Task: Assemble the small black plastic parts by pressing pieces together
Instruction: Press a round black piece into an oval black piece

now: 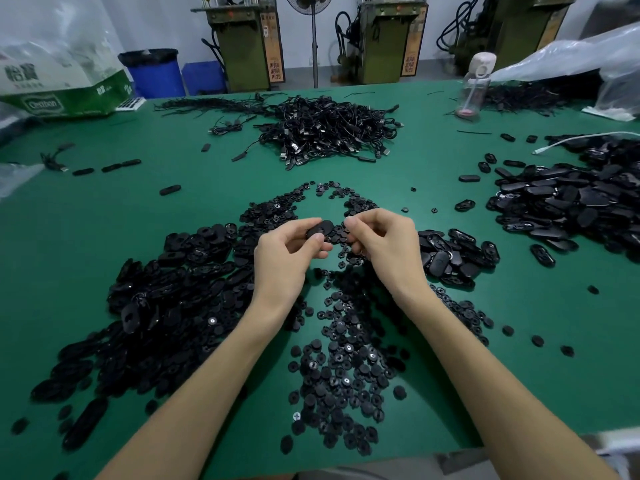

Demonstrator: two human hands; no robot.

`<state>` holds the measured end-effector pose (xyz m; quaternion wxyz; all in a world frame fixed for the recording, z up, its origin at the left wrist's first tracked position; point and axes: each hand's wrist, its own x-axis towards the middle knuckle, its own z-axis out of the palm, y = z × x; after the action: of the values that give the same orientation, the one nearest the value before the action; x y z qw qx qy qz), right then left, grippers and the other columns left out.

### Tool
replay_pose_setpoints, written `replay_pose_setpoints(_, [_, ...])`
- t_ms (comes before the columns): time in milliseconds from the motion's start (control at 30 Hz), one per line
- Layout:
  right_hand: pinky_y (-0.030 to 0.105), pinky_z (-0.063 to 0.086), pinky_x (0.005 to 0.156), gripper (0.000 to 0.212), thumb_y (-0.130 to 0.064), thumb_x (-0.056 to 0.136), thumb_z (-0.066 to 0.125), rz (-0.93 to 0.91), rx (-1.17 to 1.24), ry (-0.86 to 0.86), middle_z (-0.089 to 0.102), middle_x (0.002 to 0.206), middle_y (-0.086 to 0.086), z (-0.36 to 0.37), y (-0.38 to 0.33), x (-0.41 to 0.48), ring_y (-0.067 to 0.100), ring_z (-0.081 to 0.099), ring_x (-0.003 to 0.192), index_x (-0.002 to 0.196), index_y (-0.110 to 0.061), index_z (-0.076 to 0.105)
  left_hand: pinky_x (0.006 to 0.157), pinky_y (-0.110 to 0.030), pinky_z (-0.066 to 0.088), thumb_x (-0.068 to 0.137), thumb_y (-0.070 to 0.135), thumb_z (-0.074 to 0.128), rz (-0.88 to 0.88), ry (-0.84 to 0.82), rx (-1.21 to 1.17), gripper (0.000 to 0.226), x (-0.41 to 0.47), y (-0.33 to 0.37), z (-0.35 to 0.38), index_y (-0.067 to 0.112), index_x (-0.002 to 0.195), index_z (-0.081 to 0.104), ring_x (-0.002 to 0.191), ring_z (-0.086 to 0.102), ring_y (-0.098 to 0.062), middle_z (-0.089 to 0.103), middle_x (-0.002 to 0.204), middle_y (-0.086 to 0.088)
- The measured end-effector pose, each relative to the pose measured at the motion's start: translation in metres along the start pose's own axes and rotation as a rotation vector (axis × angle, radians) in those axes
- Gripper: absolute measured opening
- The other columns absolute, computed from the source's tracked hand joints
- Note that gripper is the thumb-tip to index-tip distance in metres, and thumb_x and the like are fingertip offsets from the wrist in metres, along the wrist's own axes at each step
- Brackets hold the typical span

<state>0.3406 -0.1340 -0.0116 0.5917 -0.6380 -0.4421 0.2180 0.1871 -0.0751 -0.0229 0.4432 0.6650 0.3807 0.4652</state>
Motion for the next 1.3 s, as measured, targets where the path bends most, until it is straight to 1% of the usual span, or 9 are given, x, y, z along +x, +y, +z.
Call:
replay_pose_setpoints(133, [0.023, 0.054, 0.066, 0.012, -0.016, 0.097, 0.072, 0.070, 0.283, -0.080, 0.078, 0.084, 0.006, -0.002, -0.002, -0.002, 0.010, 0.071, 0.075, 0.103, -0.007, 0.076, 0.085, -0.030, 0.062, 0.096, 0.006, 0.071, 0.019, 0.022, -0.016, 0.027, -0.001, 0.002, 0.002, 0.009, 0.122, 0.073, 0.083, 0.078, -0.014, 0.080, 0.090, 0.009])
replay_pose_setpoints(233, [0.023, 0.055, 0.072, 0.014, -0.008, 0.096, 0.072, 0.053, 0.372, -0.143, 0.079, 0.089, 0.010, -0.001, -0.004, -0.003, 0.016, 0.074, 0.083, 0.109, -0.006, 0.076, 0.086, -0.029, 0.062, 0.095, 0.003, 0.070, 0.031, 0.043, -0.021, 0.029, -0.001, 0.003, 0.002, 0.010, 0.123, 0.073, 0.084, 0.078, -0.013, 0.080, 0.093, 0.011])
replay_pose_setpoints(433, [0.023, 0.056, 0.071, 0.017, -0.003, 0.091, 0.075, -0.051, 0.402, -0.190, 0.079, 0.092, 0.010, 0.002, -0.012, -0.007, 0.016, 0.074, 0.082, 0.108, -0.007, 0.076, 0.086, -0.031, 0.062, 0.096, 0.004, 0.071, 0.036, 0.057, -0.054, 0.029, -0.003, 0.006, 0.003, 0.011, 0.123, 0.073, 0.084, 0.077, -0.014, 0.080, 0.095, 0.007])
replay_pose_setpoints(667, [0.027, 0.058, 0.069, 0.015, -0.006, 0.089, 0.079, -0.085, 0.340, -0.178, 0.079, 0.091, 0.007, 0.003, -0.014, -0.008, 0.017, 0.073, 0.081, 0.103, -0.011, 0.078, 0.079, -0.022, 0.060, 0.096, 0.001, 0.070, 0.060, 0.067, -0.060, 0.029, -0.003, 0.010, 0.003, 0.008, 0.123, 0.073, 0.083, 0.078, -0.012, 0.079, 0.096, 0.001])
replay_pose_setpoints(800, [0.028, 0.058, 0.075, 0.015, -0.006, 0.088, 0.079, -0.104, 0.314, -0.169, 0.079, 0.091, 0.006, 0.003, -0.014, -0.008, 0.028, 0.076, 0.089, 0.102, -0.012, 0.078, 0.078, -0.020, 0.059, 0.096, 0.001, 0.070, 0.061, 0.073, -0.054, 0.029, -0.004, 0.011, 0.002, 0.008, 0.123, 0.073, 0.082, 0.078, -0.012, 0.079, 0.097, 0.001])
replay_pose_setpoints(867, [0.028, 0.059, 0.078, 0.015, -0.005, 0.088, 0.079, -0.115, 0.301, -0.164, 0.079, 0.091, 0.005, 0.003, -0.014, -0.008, 0.030, 0.076, 0.090, 0.102, -0.012, 0.077, 0.078, -0.021, 0.060, 0.096, 0.001, 0.070, 0.056, 0.074, -0.054, 0.029, -0.004, 0.011, 0.002, 0.008, 0.123, 0.073, 0.082, 0.078, -0.013, 0.079, 0.096, 0.002])
replay_pose_setpoints(1000, [0.028, 0.057, 0.078, 0.016, -0.005, 0.088, 0.079, -0.128, 0.281, -0.160, 0.078, 0.091, 0.004, 0.004, -0.013, -0.008, 0.027, 0.075, 0.090, 0.102, -0.012, 0.077, 0.079, -0.023, 0.061, 0.095, 0.001, 0.070, 0.052, 0.079, -0.057, 0.029, -0.003, 0.011, 0.002, 0.009, 0.123, 0.073, 0.081, 0.078, -0.013, 0.079, 0.094, 0.004])
replay_pose_setpoints(1100, [0.022, 0.055, 0.075, 0.015, -0.004, 0.089, 0.078, -0.119, 0.322, -0.170, 0.079, 0.092, 0.005, 0.004, -0.013, -0.008, 0.026, 0.076, 0.090, 0.102, -0.010, 0.077, 0.079, -0.022, 0.060, 0.096, 0.001, 0.070, 0.060, 0.080, -0.054, 0.029, -0.004, 0.012, 0.002, 0.009, 0.123, 0.073, 0.082, 0.078, -0.013, 0.079, 0.094, 0.004])
replay_pose_setpoints(1300, [0.018, 0.055, 0.070, 0.017, 0.001, 0.090, 0.075, -0.111, 0.361, -0.160, 0.079, 0.090, 0.003, 0.002, -0.014, -0.008, 0.008, 0.074, 0.079, 0.105, -0.006, 0.077, 0.083, -0.028, 0.062, 0.096, 0.001, 0.069, 0.064, 0.087, -0.073, 0.029, -0.003, 0.011, 0.002, 0.008, 0.124, 0.072, 0.085, 0.078, -0.013, 0.080, 0.095, 0.002])
